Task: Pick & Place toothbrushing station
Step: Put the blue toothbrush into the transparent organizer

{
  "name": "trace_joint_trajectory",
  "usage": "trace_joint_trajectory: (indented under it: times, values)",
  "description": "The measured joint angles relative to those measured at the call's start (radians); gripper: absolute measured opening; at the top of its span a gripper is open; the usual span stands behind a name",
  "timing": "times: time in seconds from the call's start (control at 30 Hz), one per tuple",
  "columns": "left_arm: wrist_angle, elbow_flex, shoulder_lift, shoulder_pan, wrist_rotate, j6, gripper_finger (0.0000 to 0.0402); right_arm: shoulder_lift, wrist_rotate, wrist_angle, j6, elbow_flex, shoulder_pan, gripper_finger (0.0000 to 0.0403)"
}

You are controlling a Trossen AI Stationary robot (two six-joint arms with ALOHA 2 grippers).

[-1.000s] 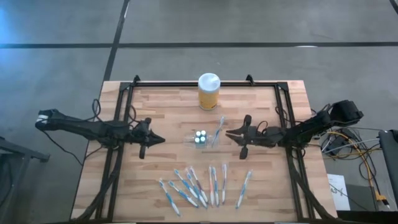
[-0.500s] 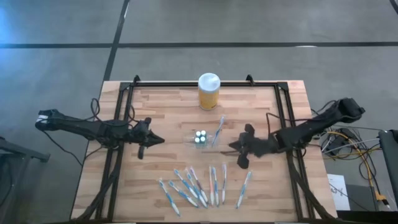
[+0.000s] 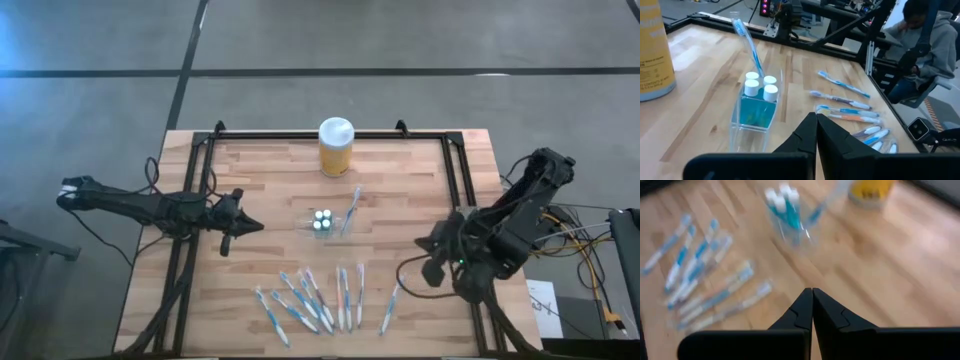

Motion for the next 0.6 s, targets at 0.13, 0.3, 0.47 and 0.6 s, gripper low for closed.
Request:
trace_joint_trajectory:
  times: [0.13,0.3,0.47,0.6]
  values:
    - [-0.012,0.000,0.000,0.000,0.001,-0.005,0.0010,0.001,-0.172,0.037,0.116,-0.064,0.010,0.0008]
    - [-0.011,0.000,0.000,0.000,0.000,0.003,0.0011,0.001,-0.280,0.187,0.097,-0.163,0.012,0.0008]
    - [0.004,0.006,0.000,0.000,-0.024,-0.006,0.0010,0.001,-0.263,0.287,0.117,-0.249,0.009,0.0022]
    - [0.005,0.006,0.000,0.000,-0.024,-0.005,0.0014,0.006,-0.230,0.457,0.179,-0.346,0.010,0.0063]
